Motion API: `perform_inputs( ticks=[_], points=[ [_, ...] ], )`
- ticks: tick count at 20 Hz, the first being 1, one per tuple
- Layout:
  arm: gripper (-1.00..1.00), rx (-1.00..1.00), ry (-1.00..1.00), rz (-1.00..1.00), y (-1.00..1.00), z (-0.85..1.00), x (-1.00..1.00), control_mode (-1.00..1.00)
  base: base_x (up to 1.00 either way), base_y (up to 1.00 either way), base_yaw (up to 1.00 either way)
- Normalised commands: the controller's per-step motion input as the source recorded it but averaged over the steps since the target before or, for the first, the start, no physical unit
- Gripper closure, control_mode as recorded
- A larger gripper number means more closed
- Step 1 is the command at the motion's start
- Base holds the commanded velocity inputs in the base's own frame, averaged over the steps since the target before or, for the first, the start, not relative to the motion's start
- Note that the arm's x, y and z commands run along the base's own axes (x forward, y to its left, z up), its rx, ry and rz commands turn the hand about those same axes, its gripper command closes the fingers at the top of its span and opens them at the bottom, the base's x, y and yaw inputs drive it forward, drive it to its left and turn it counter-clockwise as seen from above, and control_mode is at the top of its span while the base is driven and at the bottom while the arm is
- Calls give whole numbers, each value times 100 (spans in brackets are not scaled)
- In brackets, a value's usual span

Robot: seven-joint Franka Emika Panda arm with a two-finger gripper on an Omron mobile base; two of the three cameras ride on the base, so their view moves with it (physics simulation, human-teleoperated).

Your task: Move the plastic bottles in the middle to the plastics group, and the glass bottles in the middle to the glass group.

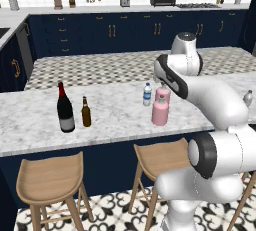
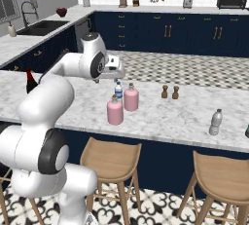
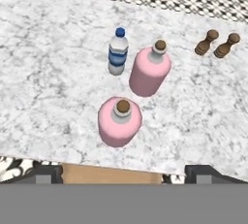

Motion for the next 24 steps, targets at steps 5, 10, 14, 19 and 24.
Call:
perform_inputs(
  ticks=[5,10,14,19,24],
  points=[
    [-100,0,0,0,0,-38,20,-100,0,0,0],
    [-100,0,0,0,0,-29,24,-100,0,0,0],
    [-100,0,0,0,0,-35,20,-100,0,0,0],
    [-100,3,0,0,0,-29,15,-100,0,0,0],
    [-100,10,0,0,0,-1,22,-100,0,0,0]
  ],
)
